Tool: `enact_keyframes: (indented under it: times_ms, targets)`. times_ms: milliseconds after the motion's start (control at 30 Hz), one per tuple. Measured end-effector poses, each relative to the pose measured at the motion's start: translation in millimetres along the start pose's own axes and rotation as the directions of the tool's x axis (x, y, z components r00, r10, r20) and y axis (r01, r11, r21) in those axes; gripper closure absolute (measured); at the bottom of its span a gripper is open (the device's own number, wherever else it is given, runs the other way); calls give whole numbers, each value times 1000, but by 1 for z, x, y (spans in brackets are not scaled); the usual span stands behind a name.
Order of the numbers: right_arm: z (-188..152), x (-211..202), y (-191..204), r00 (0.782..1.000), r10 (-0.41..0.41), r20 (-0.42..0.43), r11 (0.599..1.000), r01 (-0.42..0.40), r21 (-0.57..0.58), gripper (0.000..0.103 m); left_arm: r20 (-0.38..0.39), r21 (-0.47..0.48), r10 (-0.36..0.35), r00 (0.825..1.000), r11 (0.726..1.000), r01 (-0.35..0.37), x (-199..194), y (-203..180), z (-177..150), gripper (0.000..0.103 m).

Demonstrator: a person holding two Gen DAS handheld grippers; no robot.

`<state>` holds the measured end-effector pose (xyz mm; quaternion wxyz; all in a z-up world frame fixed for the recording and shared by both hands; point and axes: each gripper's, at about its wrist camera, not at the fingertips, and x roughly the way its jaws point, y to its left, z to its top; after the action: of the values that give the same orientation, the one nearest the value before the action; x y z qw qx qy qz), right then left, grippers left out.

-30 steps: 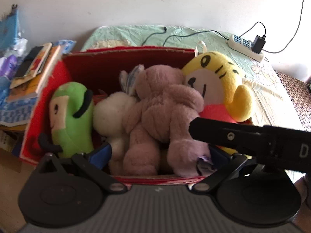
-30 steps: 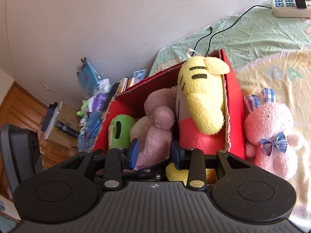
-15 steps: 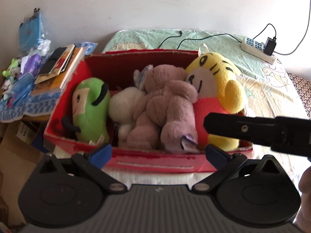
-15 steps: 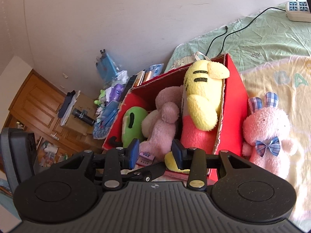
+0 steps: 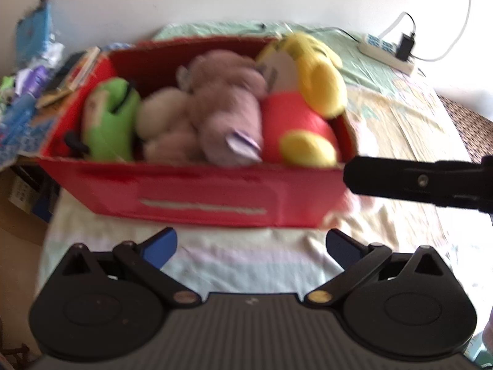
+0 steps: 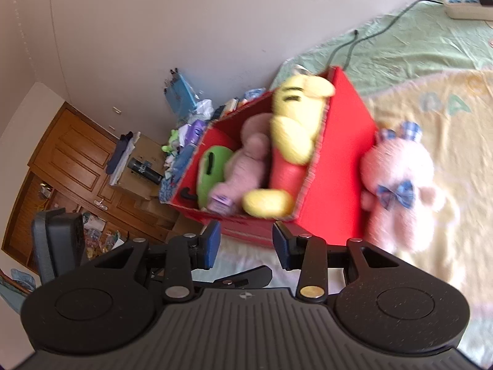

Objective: Organize objects
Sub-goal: 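Move the right gripper over the bed toward the pink bunny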

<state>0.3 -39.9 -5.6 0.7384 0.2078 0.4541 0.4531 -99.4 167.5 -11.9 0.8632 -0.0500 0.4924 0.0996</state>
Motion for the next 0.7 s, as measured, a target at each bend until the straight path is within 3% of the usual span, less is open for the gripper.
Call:
enact_keyframes:
  times_ms: [467,700]
  targets:
    - [-16,-24,-77,992,-119,34,980,112,163,62,-59,178,-130,990,974,139,52,-64,-29,1]
    - [-16,-21,-109,981,-189,43,964,177,196,62,-61,195,-172,983,964,181,75,-83,-33,1]
